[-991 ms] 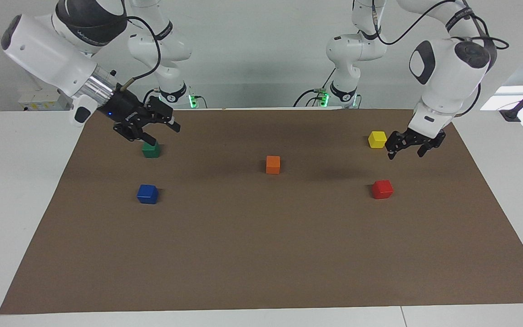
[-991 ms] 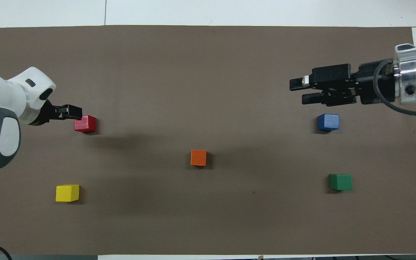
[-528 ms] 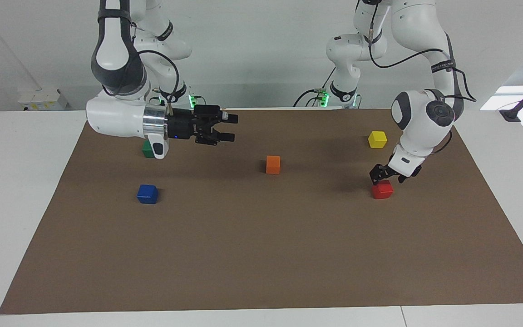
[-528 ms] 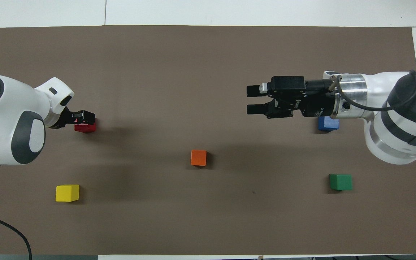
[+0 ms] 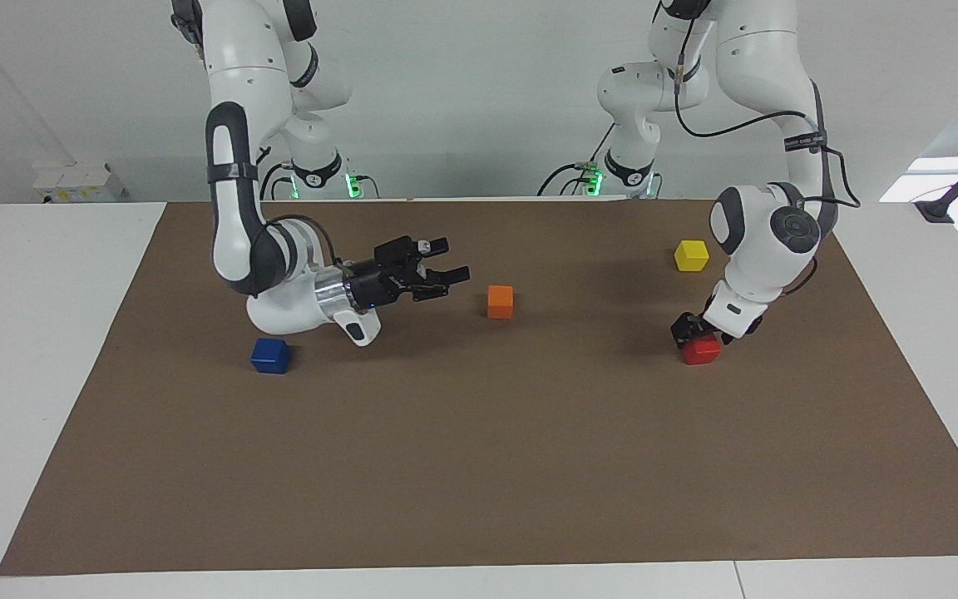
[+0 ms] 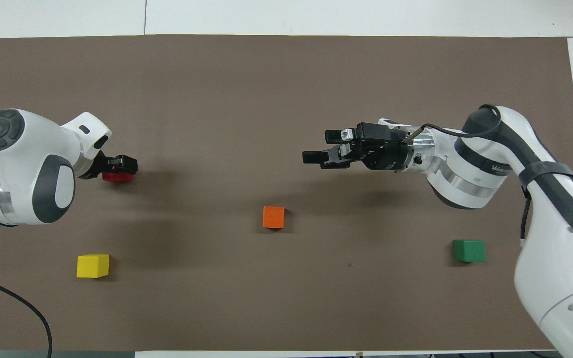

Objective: Transfer red block to right arm and stack on blue block
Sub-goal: 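Lift the red block with the left gripper toward the waiting right gripper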

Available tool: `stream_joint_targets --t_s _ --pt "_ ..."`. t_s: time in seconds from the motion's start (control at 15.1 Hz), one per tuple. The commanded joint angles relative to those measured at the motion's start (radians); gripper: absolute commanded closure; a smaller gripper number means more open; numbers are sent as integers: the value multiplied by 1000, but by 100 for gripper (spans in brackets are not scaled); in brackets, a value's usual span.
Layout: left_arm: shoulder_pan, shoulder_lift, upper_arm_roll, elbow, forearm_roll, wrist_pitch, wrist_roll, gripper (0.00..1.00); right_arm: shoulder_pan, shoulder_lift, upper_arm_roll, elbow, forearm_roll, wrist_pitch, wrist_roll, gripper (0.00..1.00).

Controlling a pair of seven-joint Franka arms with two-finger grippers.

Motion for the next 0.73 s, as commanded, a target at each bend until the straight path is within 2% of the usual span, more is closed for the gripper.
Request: stream_joint_targets --t_s 0.0,0.07,0.13,0.2,0.26,0.4,0.46,0.53,0.66 --pt "6 2 -5 -10 -2 25 4 0 39 75 7 38 86 -100 -58 0" --pt "4 5 -5 -10 -2 27 4 0 51 79 7 39 99 -117 -58 0" --pt "3 12 -5 -7 -2 27 -10 20 71 79 7 39 122 -118 -58 0" --pt "1 12 -7 -5 -3 21 -28 68 91 79 7 39 146 -114 -58 0" --pt "1 12 -7 -2 -5 10 -57 100 113 79 7 39 168 -100 -58 0" --pt "0 11 -10 21 -35 -11 -95 100 146 96 7 50 204 -77 -58 0" --pt "0 2 -8 47 -93 -58 -118 100 162 98 5 51 217 -76 -60 0" --pt "4 -18 -7 80 -144 -135 -135 100 171 98 5 51 241 -76 -61 0" --pt "1 -53 -5 175 -166 -343 -183 100 197 98 5 51 263 -71 -72 0"
